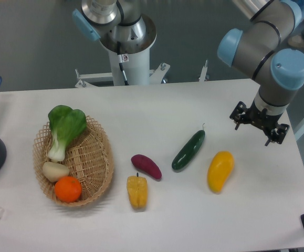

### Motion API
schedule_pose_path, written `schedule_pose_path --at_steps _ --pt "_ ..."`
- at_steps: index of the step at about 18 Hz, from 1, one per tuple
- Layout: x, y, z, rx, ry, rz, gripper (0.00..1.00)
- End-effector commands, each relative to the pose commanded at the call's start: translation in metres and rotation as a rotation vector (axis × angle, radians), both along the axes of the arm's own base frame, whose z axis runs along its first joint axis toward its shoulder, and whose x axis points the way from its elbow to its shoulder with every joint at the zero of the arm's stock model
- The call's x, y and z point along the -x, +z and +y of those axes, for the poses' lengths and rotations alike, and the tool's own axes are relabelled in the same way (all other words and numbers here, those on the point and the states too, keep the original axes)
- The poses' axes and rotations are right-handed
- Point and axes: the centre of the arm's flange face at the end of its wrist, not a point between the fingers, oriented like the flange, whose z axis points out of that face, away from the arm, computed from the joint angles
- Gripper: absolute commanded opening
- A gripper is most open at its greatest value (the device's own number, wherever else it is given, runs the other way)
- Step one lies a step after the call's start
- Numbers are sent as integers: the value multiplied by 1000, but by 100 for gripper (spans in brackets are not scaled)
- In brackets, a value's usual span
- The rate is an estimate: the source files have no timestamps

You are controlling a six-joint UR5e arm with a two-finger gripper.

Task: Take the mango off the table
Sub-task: 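Lower the open gripper down over the yellow mango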

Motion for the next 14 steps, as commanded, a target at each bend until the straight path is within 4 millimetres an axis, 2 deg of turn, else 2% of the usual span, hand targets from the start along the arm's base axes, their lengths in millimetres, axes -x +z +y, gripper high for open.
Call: schedule_pose_path --at_steps 4,7,10,14 --pt "0 0 0 -10 0 -2 100" --pt "-5 -9 2 -70 12 -37 100" --pt "-5 -12 -2 -71 18 -34 100" --pt "-9 -16 4 -59 6 -28 100"
